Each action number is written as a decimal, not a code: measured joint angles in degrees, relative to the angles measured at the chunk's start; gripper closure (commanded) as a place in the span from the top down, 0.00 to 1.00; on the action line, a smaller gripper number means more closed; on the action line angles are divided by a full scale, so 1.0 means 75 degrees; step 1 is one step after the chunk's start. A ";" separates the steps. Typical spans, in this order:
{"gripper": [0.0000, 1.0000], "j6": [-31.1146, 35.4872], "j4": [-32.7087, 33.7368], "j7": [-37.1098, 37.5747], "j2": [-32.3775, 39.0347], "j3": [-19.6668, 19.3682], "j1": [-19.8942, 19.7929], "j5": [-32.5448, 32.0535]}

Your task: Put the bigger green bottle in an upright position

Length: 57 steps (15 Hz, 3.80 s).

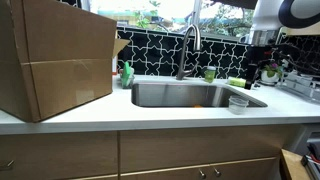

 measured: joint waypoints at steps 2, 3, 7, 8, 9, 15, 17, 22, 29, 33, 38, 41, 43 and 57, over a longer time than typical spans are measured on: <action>1.00 0.0000 0.0000 0.0000 0.0000 0.0000 0.0000 0.0000; 1.00 0.0000 0.0000 0.0000 0.0000 0.0000 0.0000 0.0000; 1.00 0.0000 0.0001 0.0000 0.0000 0.0000 0.0001 0.0000; 1.00 -0.0010 0.0001 0.0082 0.0011 0.0001 -0.0007 -0.0016; 1.00 -0.0033 0.0012 0.0267 0.0055 -0.0007 -0.0073 -0.0077; 1.00 -0.0025 0.0560 0.0279 0.0318 -0.1184 -0.1314 -0.0652; 1.00 -0.0008 0.0916 -0.0107 0.0378 -0.1746 -0.1634 -0.0647; 1.00 -0.0001 0.1297 -0.0396 0.0650 -0.2121 -0.1780 -0.0623; 1.00 0.0111 0.1757 -0.0377 0.1184 -0.2418 -0.1865 -0.0614; 1.00 0.0957 0.2577 -0.1220 0.2136 -0.2907 -0.2028 -0.0657; 1.00 0.1606 0.3556 -0.2906 0.3526 -0.3186 -0.2210 -0.0610; 1.00 0.1658 0.4031 -0.3611 0.4254 -0.3166 -0.2378 -0.0413; 1.00 0.1658 0.4051 -0.3589 0.4279 -0.3126 -0.2381 -0.0415; 1.00 0.1831 0.5185 -0.4571 0.5346 -0.2714 -0.2971 0.1144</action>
